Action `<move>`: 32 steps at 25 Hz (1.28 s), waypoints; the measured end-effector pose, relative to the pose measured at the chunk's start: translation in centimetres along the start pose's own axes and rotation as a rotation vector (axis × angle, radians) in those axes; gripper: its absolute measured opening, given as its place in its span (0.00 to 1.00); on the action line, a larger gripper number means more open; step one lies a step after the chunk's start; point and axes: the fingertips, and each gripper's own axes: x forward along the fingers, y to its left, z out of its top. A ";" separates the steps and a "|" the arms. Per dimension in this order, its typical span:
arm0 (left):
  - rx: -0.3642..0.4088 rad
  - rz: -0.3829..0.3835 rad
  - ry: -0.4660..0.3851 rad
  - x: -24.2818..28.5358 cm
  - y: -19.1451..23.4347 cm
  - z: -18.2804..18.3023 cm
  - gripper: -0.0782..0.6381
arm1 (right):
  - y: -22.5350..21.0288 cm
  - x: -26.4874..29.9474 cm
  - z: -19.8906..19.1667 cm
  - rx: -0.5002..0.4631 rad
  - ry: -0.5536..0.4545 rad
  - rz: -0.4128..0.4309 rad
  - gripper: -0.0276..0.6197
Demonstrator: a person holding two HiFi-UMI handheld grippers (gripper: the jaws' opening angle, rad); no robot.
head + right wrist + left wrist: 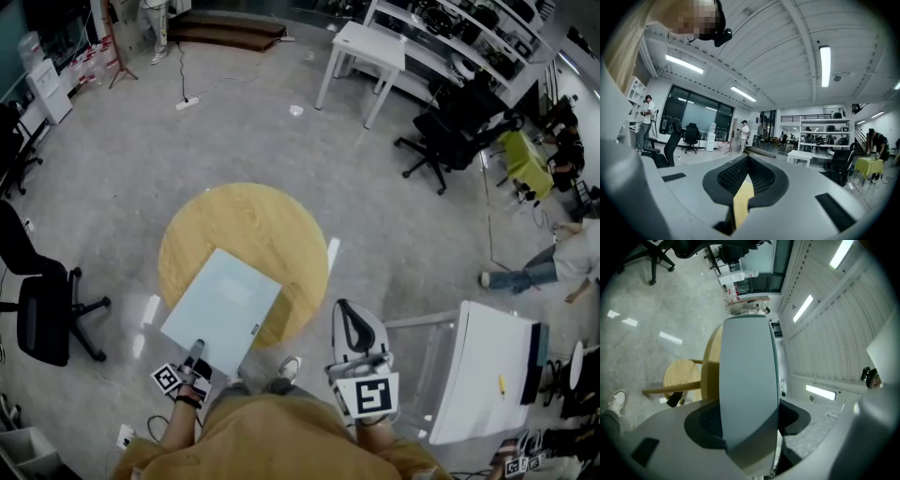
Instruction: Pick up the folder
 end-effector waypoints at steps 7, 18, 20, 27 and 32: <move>0.154 -0.047 0.051 1.9 -5.4 1.2 0.51 | 0.6 0.2 0.5 0.003 -0.019 0.022 0.04; 0.077 -0.092 -0.036 2.6 -6.0 1.9 0.51 | -0.1 -0.1 0.6 -0.006 -0.024 0.011 0.04; 0.046 -0.089 -0.113 1.6 -5.2 2.8 0.51 | -0.2 -0.1 0.5 -0.010 -0.020 0.012 0.04; -0.053 -0.117 -0.144 -1.7 -2.6 1.4 0.51 | -0.2 0.5 0.3 -0.008 -0.010 0.018 0.04; -0.037 -0.110 0.029 0.4 -2.5 -1.1 0.52 | 0.3 1.4 0.2 -0.011 -0.008 0.039 0.04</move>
